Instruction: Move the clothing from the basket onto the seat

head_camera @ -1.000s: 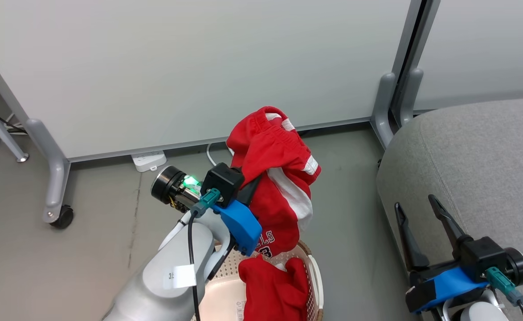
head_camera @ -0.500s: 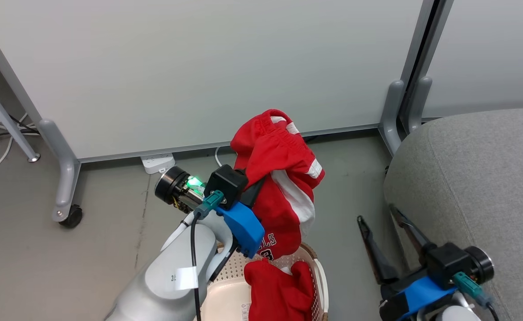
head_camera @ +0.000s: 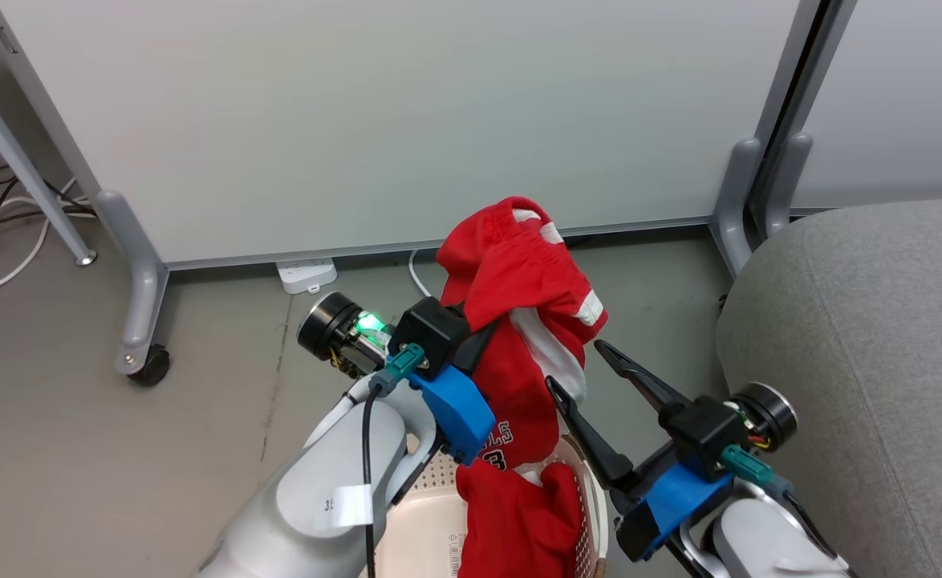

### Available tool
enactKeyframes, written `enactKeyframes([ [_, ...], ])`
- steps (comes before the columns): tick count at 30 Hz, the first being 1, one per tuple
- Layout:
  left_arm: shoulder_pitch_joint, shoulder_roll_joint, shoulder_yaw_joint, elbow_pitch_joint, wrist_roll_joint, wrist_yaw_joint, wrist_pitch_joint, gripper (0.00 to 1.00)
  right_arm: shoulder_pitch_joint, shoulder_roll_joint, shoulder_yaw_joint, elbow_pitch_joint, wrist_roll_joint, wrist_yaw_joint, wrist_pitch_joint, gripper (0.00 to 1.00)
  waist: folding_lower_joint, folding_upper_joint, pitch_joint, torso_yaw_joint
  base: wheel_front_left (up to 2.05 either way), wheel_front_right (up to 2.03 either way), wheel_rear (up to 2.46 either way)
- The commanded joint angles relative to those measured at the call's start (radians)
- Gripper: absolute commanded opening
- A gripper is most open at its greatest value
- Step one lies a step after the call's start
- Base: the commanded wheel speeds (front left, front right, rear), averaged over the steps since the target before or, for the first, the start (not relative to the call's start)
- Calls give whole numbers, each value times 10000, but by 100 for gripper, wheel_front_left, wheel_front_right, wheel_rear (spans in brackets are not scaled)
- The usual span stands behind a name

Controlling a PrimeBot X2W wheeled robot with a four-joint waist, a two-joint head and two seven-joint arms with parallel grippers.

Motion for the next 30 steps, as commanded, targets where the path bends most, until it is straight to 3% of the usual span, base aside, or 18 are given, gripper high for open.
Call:
enactKeyframes([
  [1,-167,-18,-52,-69,36,-53,-48,0,-260,-41,116,161,41,1,-35,100,0,0,60,74,0,0,0],
  [20,-644,-73,-631,-430,-162,101,-48,0,-2188,308,990,2294,596,1,-35,100,0,0,656,258,0,0,0],
  [21,-675,-75,-652,-438,-182,119,-48,0,-2242,320,1033,2368,621,1,-35,27,0,0,672,255,0,0,0],
  [22,-693,-74,-674,-440,-180,126,-48,0,-2298,329,1084,2418,682,1,-35,0,0,0,685,253,0,0,0],
  [30,-759,-76,-770,-350,-273,162,-48,0,-2394,318,1193,2390,956,1,-35,0,0,0,689,230,0,0,0],
])
